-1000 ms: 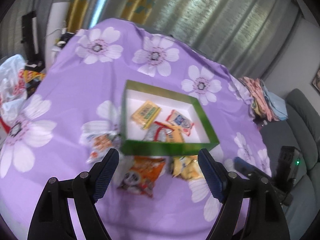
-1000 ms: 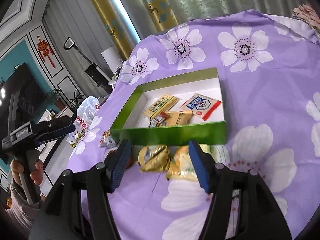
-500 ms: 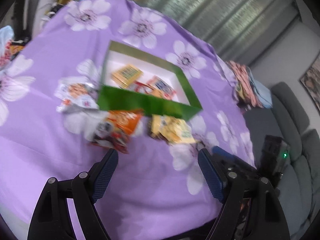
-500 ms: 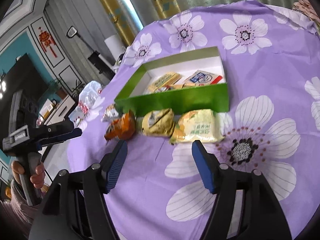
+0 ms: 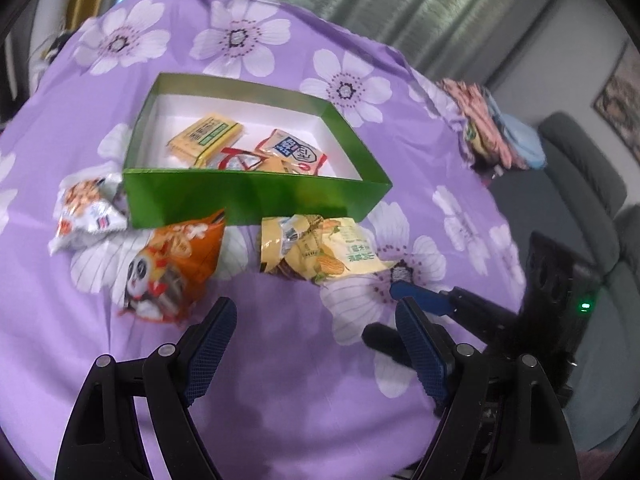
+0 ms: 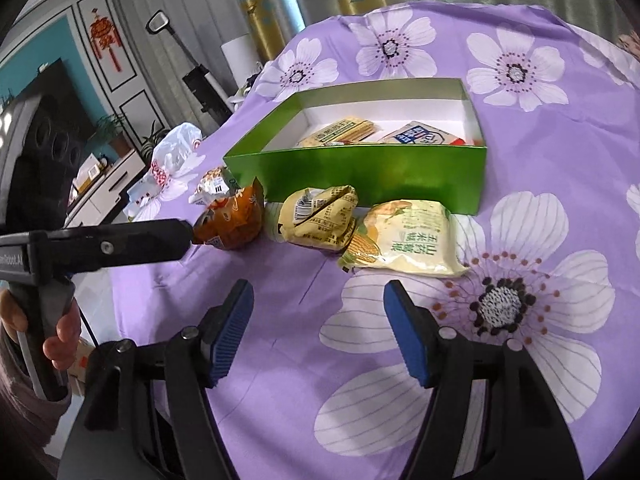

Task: Organize snacks
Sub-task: 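Close the left gripper on the crinkled gold bag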

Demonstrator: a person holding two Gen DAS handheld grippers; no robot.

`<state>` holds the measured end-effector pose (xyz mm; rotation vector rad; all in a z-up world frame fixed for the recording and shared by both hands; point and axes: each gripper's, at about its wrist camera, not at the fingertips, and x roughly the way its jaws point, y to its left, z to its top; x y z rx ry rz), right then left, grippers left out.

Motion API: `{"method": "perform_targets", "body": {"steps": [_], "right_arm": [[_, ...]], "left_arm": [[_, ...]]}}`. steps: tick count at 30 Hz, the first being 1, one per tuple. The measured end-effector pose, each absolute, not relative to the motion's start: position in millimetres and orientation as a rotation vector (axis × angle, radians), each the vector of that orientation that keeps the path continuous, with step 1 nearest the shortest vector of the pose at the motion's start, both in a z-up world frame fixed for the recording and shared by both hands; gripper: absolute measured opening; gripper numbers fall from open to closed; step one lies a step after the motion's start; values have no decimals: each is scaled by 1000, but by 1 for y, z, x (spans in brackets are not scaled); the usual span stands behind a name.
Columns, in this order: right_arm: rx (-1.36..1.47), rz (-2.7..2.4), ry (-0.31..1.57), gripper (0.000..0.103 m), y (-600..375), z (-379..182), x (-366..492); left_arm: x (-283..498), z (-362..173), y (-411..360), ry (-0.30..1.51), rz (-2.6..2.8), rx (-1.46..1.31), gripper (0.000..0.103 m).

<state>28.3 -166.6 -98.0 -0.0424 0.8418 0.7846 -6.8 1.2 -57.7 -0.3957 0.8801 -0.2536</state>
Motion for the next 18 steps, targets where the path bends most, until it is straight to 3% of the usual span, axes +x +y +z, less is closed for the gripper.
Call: {"method": "perform_targets", "body": {"steps": [18], "right_arm": [[-247,867,787,68,-122,-116,70]], "left_arm": [[55,-85,-12,958,-243,-264,78]]}}
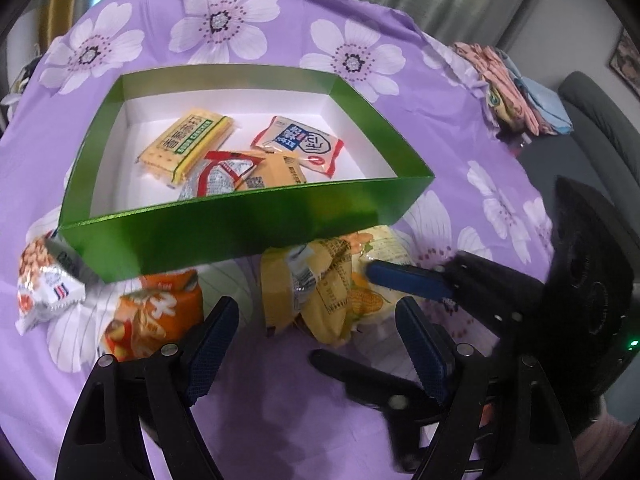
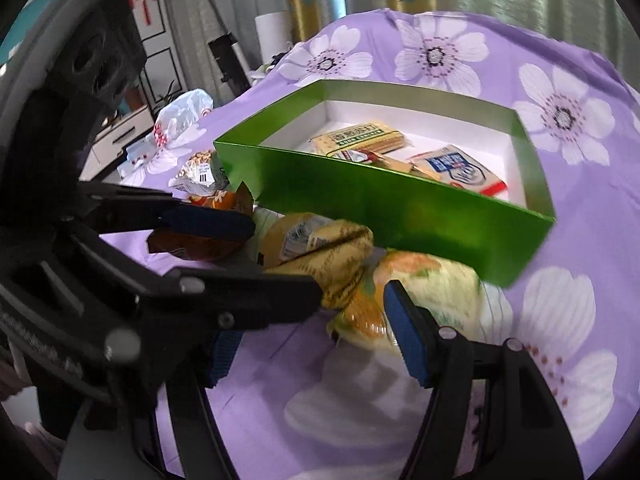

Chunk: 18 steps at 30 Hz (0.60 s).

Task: Organize snacks
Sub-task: 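Close the left gripper on the crinkled gold bag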

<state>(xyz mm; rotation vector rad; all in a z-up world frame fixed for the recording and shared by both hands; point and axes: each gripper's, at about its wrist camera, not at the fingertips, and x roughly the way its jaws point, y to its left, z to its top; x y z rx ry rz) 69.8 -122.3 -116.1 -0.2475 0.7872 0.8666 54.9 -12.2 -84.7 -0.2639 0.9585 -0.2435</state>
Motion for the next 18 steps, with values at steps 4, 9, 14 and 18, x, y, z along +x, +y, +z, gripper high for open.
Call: {"method": "perform_targets", "body": {"steps": [4,9,14,18], "right_arm": [[-268,899,798,68,-109,-122,79],[-270,910,808,61,-101,-125,88],[-259,907,817,55,-101,-127,91],[-258,903,808,51,-101,-125,89]], "left_arm": [[61,-89,-13,984,-270,-268,60],[64,-94,-5,990,-246,-287,41],[65,-93,-6,981,-255,-278,38],[63,-89,-7,968,-262,-276,38]]}}
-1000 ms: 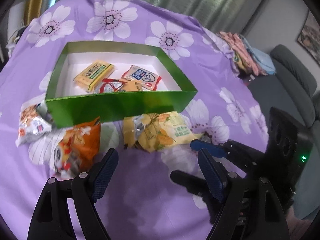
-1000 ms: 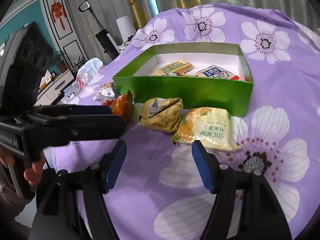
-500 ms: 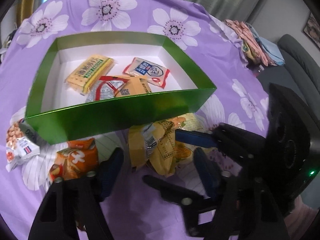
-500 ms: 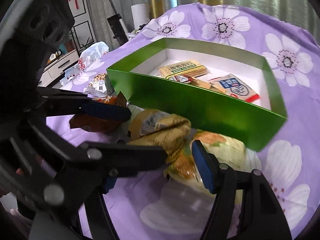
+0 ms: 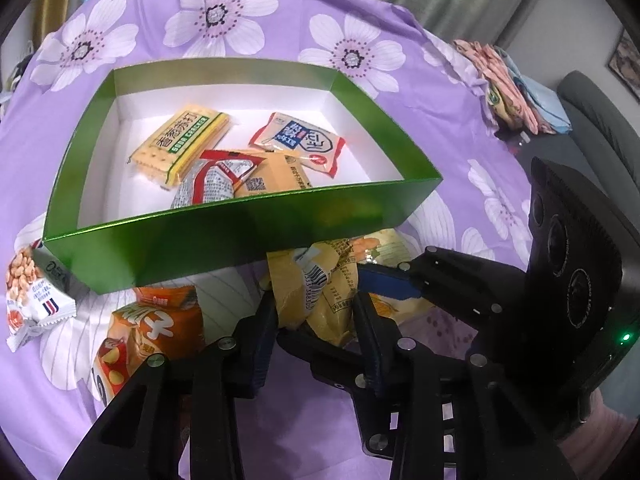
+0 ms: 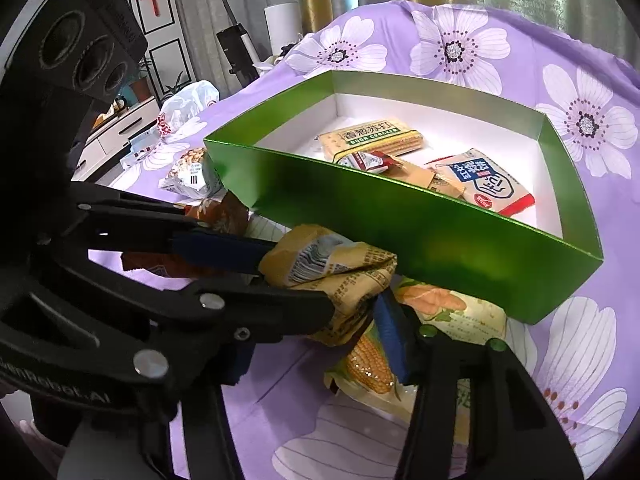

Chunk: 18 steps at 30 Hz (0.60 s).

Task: Organize snacks
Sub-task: 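Close the left gripper on the crinkled gold bag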

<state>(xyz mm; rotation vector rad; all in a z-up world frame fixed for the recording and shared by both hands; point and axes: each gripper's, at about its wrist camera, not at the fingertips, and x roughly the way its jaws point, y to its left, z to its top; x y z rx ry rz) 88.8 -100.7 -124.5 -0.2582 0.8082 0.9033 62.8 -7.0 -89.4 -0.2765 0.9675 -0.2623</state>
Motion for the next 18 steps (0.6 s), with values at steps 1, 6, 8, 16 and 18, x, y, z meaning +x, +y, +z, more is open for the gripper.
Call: {"method": "perform_targets", "body": {"steps": [1,6,8,16,18], "right_arm": [[-254,905,803,50,-101,-123,88],[-252,900,768,49,-103,-112,78],[-248,897,748,49,-105,-104,72],[-260,875,665,49,-117,-72,48],[-248,875,653,49,-122,-65,45]], "left_arm": [[62,-88,-7,965,-263,-275,38],[53,-74,-9,933,-270,-259,38],[47,-66,-10,913,-275,-253,38],[27,-33,-22,853,-293,-229,38],[23,-27,-25,840,-296,-225,38]]}}
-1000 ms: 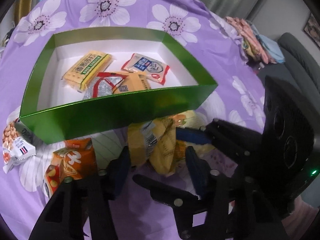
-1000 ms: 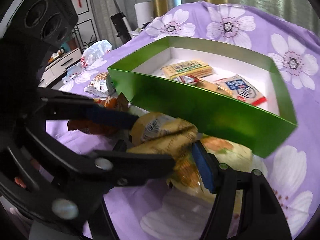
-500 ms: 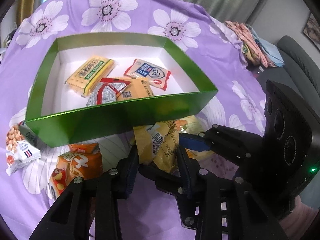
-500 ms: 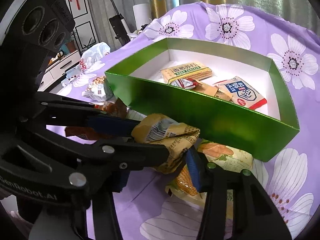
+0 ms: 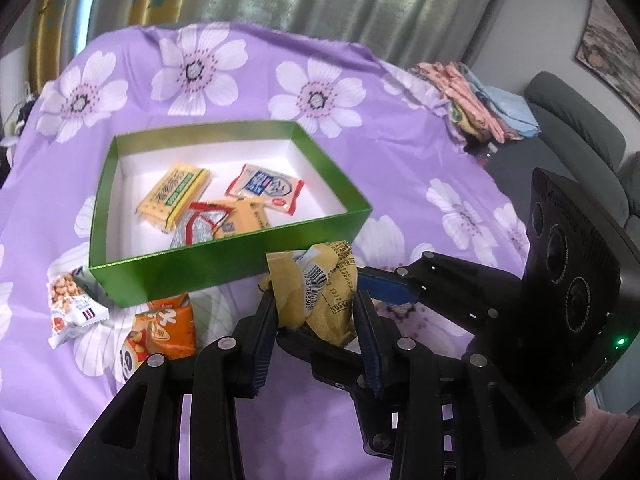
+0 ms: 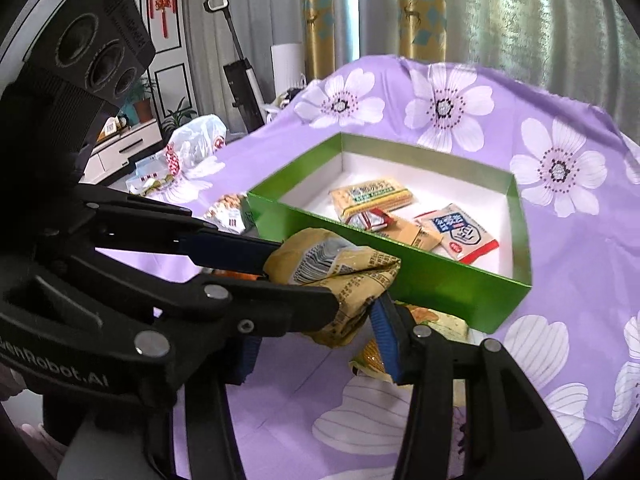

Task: Organize snacks
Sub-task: 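Carry the gold bag over the green box with the left gripper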

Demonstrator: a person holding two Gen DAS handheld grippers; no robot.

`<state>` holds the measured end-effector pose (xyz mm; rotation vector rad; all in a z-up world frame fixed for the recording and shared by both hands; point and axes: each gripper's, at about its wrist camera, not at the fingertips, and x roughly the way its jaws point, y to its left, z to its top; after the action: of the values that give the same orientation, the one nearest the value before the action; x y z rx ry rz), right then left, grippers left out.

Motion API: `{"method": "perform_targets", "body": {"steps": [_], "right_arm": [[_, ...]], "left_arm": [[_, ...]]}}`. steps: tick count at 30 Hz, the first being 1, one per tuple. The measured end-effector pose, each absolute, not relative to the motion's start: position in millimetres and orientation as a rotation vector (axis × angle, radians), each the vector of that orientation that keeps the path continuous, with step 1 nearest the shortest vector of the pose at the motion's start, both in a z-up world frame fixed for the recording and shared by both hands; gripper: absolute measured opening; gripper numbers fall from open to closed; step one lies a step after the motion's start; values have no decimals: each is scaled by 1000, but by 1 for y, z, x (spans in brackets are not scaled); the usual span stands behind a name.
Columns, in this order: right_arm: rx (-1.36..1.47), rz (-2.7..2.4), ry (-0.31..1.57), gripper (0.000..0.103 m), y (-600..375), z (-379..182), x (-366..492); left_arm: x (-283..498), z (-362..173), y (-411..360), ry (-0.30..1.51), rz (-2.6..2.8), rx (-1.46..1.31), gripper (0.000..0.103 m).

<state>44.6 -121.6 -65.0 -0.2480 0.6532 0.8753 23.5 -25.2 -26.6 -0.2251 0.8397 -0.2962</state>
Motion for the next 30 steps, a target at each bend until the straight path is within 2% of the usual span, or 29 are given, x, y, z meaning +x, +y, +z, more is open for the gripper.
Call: {"method": "perform_targets", "body": {"steps": [30], "right_arm": [[-235,823,516,50,-150,-19,26]], "left_arm": [[13,21,-54,744,-324,-143,38]]}}
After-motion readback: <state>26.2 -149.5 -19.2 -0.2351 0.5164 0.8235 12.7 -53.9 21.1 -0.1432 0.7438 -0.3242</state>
